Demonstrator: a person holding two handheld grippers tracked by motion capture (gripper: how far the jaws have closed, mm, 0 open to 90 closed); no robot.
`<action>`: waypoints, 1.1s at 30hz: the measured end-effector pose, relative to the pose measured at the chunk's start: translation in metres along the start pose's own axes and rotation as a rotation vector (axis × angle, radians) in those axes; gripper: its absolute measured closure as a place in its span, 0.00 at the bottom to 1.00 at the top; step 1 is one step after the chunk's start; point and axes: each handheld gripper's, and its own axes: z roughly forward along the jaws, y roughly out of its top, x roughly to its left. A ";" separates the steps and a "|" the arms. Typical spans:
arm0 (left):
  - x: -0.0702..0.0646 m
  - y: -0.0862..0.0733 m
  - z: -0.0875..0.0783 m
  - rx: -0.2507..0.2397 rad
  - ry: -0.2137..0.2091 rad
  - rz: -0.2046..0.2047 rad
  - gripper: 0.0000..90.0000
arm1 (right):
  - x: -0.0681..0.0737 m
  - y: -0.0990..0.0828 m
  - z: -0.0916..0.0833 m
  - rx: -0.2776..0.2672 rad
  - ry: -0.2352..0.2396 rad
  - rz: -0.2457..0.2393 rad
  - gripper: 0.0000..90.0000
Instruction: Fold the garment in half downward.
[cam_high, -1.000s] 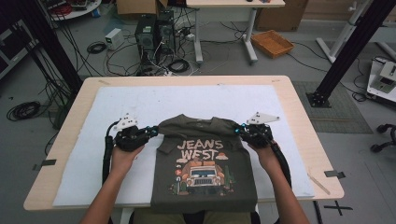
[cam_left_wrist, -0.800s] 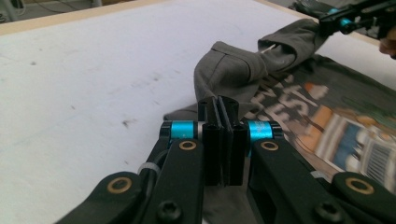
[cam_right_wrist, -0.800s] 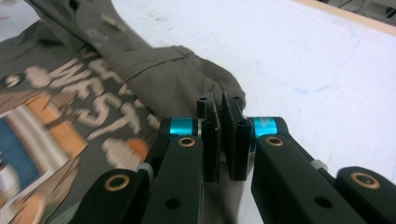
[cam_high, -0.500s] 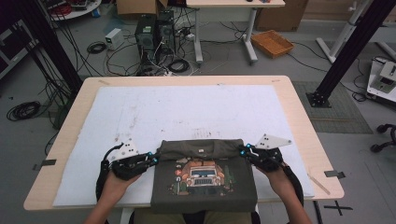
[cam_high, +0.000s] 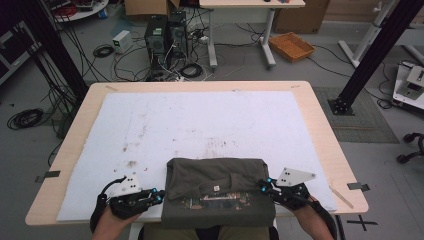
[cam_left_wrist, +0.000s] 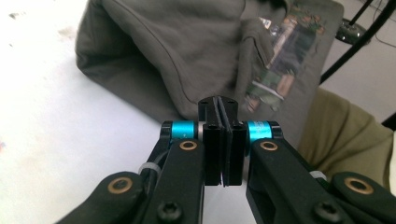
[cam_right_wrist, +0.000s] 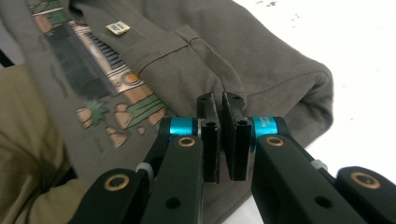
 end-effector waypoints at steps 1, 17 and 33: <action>0.000 0.000 0.000 0.000 0.000 0.000 0.98 | 0.000 0.000 0.000 0.000 0.000 0.000 0.96; 0.058 0.069 0.052 -0.082 0.192 -0.171 0.39 | -0.042 0.028 0.019 -0.075 -0.218 0.211 0.40; 0.070 0.049 0.077 0.041 0.150 -0.201 0.64 | -0.064 0.016 0.056 0.040 -0.109 0.295 0.61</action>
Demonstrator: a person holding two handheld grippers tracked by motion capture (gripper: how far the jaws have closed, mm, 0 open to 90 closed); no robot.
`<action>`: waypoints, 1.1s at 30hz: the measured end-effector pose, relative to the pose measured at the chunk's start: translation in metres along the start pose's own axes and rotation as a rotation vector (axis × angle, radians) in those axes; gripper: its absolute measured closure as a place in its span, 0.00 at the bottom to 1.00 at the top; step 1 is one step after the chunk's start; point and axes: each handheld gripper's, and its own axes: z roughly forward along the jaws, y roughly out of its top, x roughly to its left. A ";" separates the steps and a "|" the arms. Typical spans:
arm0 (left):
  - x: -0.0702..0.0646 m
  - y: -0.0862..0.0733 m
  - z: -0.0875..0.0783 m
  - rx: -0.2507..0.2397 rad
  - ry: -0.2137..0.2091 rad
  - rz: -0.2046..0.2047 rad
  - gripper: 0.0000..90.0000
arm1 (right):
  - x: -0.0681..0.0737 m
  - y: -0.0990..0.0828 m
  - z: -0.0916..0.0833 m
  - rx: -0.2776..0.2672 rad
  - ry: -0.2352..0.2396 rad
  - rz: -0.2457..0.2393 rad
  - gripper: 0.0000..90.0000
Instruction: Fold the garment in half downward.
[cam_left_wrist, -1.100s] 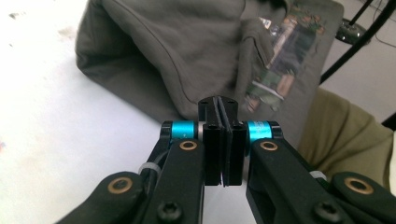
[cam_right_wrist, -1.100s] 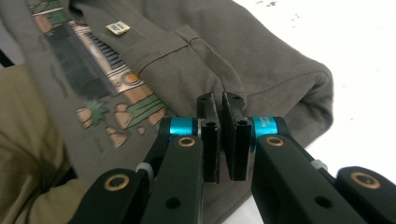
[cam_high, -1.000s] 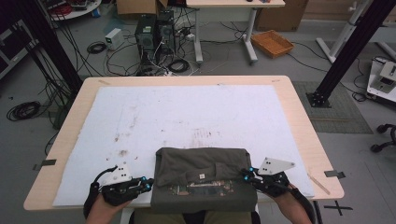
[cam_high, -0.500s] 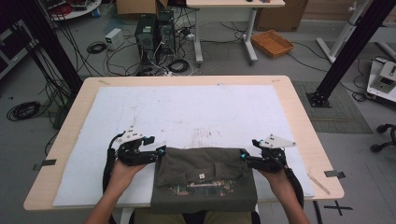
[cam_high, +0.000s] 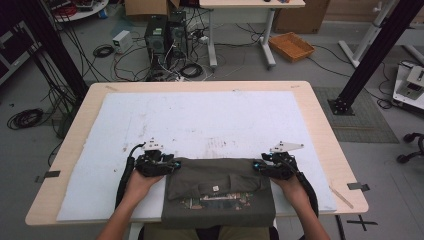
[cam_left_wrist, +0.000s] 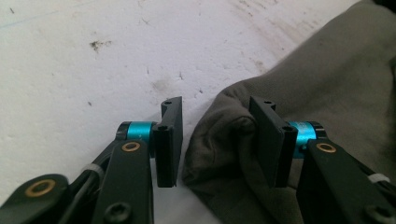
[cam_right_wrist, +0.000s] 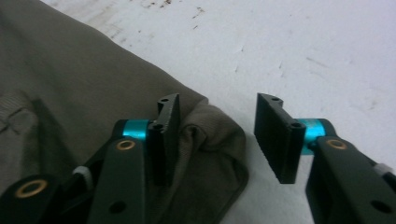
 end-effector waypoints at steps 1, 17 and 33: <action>-0.001 0.000 0.000 0.000 -0.003 0.009 0.66 | -0.001 0.000 0.000 -0.005 0.015 0.001 0.64; -0.004 0.007 -0.004 -0.113 -0.010 -0.021 0.90 | 0.003 0.010 -0.009 -0.058 -0.026 -0.116 0.90; 0.014 0.061 0.023 -0.195 0.122 -0.031 0.90 | -0.029 0.061 0.016 -0.138 -0.207 -0.137 0.90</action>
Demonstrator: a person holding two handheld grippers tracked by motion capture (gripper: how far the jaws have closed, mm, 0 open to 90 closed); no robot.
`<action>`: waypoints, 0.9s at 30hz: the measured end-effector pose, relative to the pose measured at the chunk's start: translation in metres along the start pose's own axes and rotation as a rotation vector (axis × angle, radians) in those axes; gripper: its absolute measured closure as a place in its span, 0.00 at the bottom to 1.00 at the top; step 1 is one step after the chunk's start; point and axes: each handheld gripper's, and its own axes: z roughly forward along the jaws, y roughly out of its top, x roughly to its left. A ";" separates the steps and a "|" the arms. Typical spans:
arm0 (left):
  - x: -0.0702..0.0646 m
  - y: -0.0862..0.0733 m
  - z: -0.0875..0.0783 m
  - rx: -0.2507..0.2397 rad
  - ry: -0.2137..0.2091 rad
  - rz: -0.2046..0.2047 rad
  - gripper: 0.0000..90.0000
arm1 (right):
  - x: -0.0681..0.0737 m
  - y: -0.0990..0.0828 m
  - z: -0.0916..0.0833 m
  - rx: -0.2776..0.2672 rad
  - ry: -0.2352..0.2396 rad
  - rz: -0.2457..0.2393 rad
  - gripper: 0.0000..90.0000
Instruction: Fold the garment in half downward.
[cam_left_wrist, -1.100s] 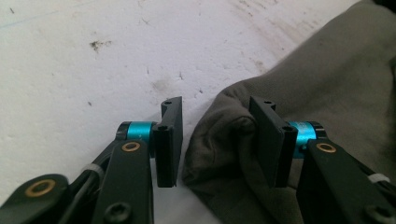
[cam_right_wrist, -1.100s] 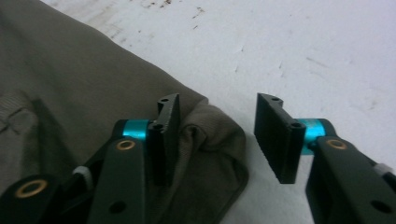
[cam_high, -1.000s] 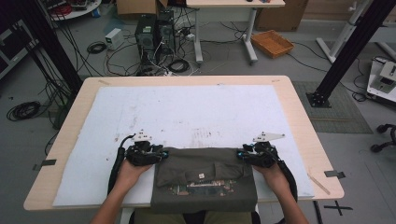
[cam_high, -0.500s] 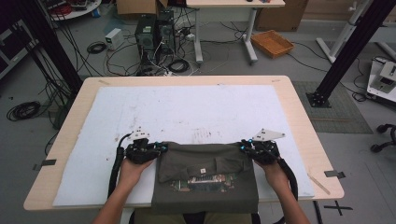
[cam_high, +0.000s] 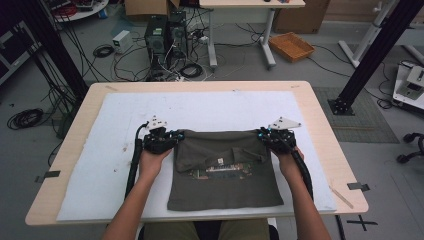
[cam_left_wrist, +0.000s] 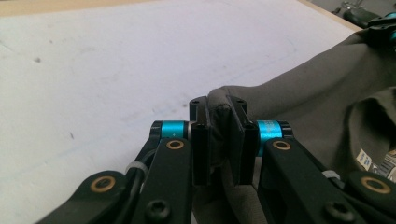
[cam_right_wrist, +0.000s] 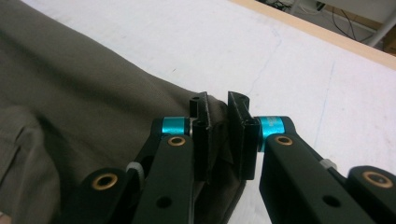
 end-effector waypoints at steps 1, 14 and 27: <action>0.001 0.001 0.002 -0.002 0.005 -0.007 0.90 | -0.001 0.002 0.003 0.003 -0.006 -0.002 0.90; 0.002 -0.010 0.002 0.023 0.043 -0.016 0.63 | 0.004 -0.002 0.025 0.073 -0.101 0.024 0.63; -0.004 -0.043 -0.020 0.042 -0.021 -0.005 0.62 | 0.008 -0.024 -0.008 0.073 -0.021 0.122 0.57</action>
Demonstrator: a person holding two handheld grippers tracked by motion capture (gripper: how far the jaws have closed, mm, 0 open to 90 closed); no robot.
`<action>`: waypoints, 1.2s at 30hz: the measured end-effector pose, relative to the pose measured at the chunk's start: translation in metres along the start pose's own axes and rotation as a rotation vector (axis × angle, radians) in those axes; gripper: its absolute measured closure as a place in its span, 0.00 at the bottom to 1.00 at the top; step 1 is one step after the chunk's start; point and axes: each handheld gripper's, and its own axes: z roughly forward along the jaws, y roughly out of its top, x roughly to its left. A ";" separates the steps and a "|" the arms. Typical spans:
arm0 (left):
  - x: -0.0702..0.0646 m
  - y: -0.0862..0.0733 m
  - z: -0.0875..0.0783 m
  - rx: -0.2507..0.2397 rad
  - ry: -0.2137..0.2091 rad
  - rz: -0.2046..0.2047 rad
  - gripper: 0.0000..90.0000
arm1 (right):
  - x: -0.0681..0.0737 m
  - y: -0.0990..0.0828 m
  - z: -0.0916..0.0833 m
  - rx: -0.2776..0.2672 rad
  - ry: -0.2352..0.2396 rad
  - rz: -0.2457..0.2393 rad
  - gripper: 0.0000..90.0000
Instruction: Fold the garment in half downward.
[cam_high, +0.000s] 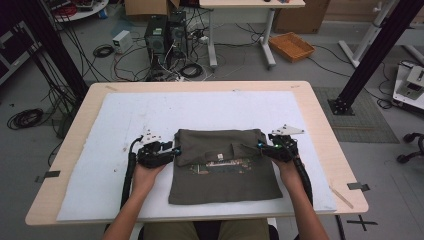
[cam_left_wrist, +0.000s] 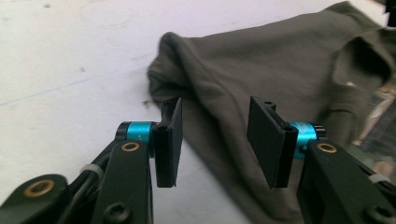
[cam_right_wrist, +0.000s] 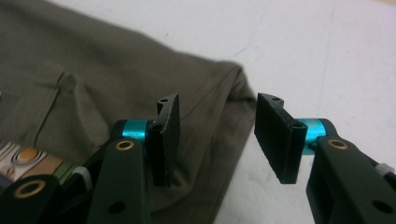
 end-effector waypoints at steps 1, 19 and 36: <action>-0.002 -0.001 0.002 0.018 -0.003 0.016 0.62 | 0.002 -0.001 0.001 0.014 0.000 -0.010 0.57; -0.022 -0.006 -0.004 0.082 -0.051 0.039 0.62 | 0.009 -0.031 -0.032 0.040 0.096 -0.099 0.63; -0.030 -0.008 -0.001 0.123 -0.044 0.082 0.95 | 0.022 -0.032 -0.028 0.094 0.167 -0.137 0.95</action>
